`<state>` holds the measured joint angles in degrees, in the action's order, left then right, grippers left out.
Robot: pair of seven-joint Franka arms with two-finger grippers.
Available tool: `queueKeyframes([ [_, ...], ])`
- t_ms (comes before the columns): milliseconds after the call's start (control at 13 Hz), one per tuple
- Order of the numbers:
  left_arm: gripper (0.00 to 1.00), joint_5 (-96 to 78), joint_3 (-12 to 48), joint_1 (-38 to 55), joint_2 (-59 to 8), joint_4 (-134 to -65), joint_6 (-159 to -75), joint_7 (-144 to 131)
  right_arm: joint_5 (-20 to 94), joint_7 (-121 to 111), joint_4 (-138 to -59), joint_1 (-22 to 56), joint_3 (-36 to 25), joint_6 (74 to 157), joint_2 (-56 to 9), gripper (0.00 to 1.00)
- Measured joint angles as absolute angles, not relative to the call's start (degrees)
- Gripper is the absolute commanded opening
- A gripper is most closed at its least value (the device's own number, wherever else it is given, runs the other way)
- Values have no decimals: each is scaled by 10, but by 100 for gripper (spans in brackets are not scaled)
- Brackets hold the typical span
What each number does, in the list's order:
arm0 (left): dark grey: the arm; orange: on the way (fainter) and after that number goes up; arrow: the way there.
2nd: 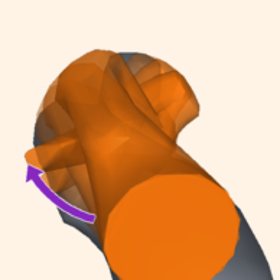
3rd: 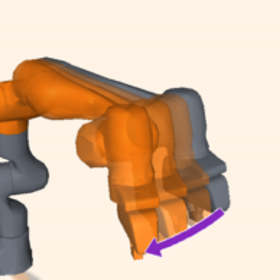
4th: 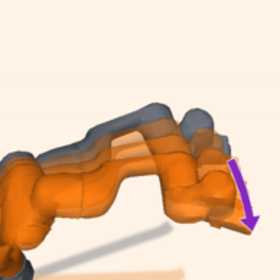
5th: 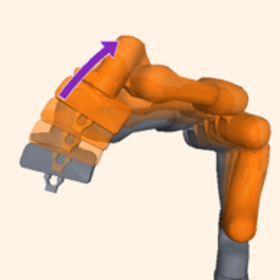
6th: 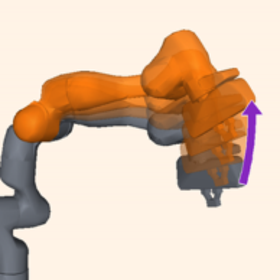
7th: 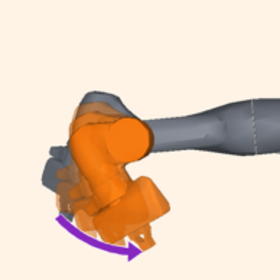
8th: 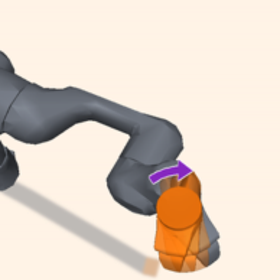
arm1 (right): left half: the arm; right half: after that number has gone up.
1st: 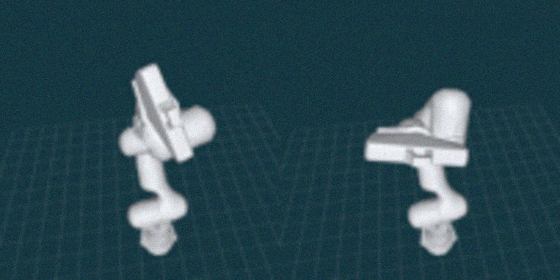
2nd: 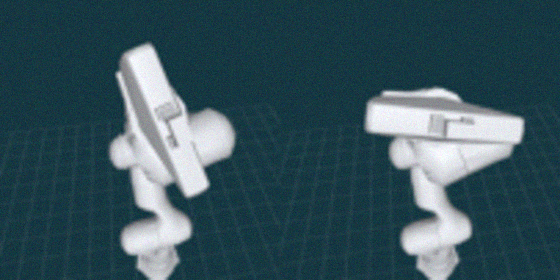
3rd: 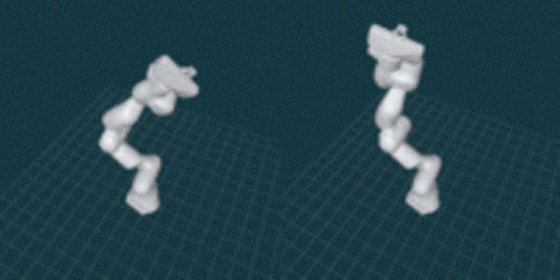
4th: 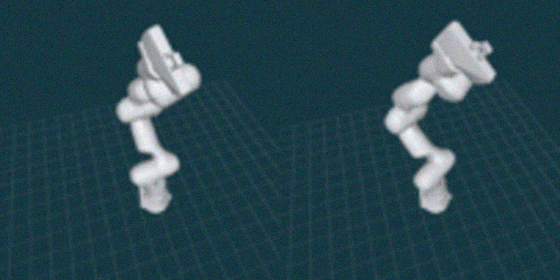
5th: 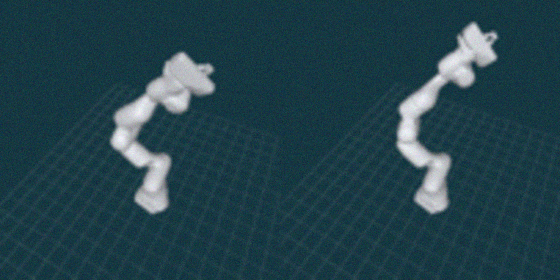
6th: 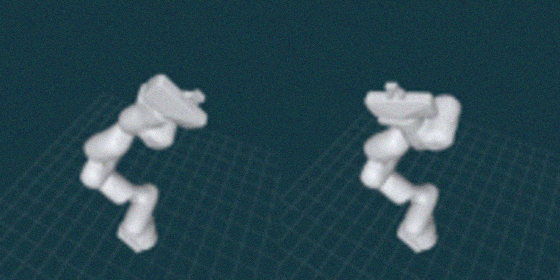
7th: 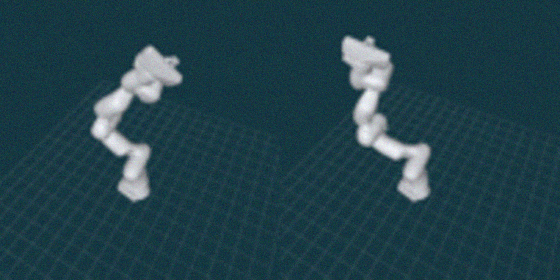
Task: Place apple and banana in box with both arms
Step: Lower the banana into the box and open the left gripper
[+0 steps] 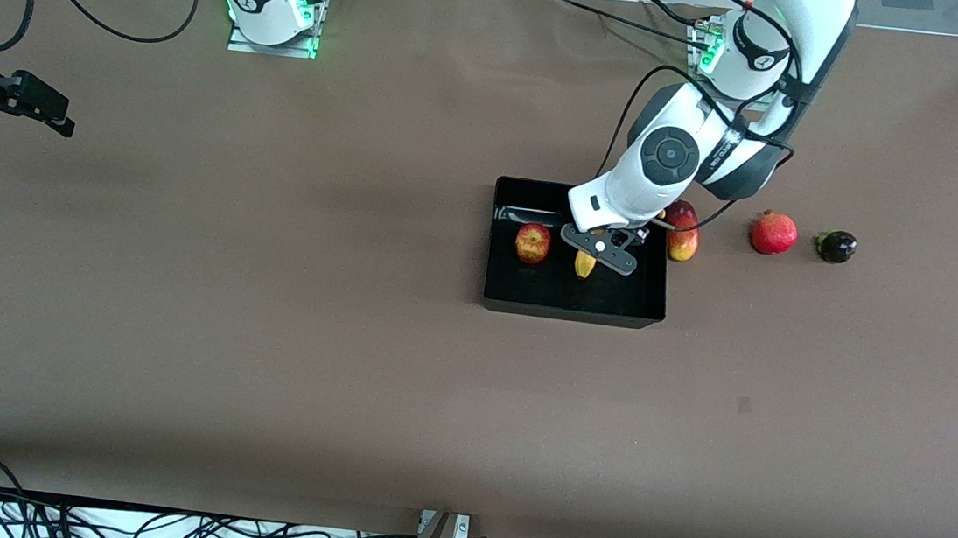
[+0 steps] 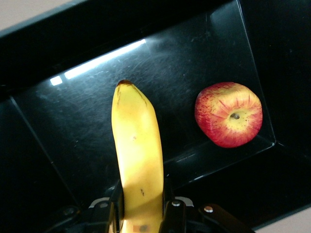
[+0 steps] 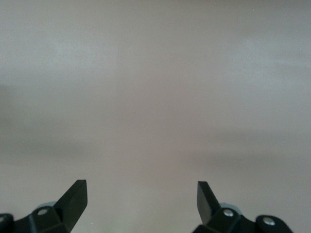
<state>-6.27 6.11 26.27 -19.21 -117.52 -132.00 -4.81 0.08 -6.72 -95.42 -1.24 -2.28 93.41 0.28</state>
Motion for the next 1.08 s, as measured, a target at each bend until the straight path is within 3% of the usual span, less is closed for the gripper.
queueKeyframes([
  [538,0,-63,60,265,-234,-1175,-1374,-45,1,-67,-954,-12,-23,934,3,100],
  [615,45,-63,59,265,-237,-1175,-1380,-45,1,-67,-954,-12,-23,934,3,100],
  [692,99,-63,59,265,-240,-1175,-1383,-45,1,-67,-954,-12,-23,934,3,100],
  [1077,100,-63,54,260,-241,-1170,-1386,-45,1,-67,-954,-12,-23,934,3,100],
])
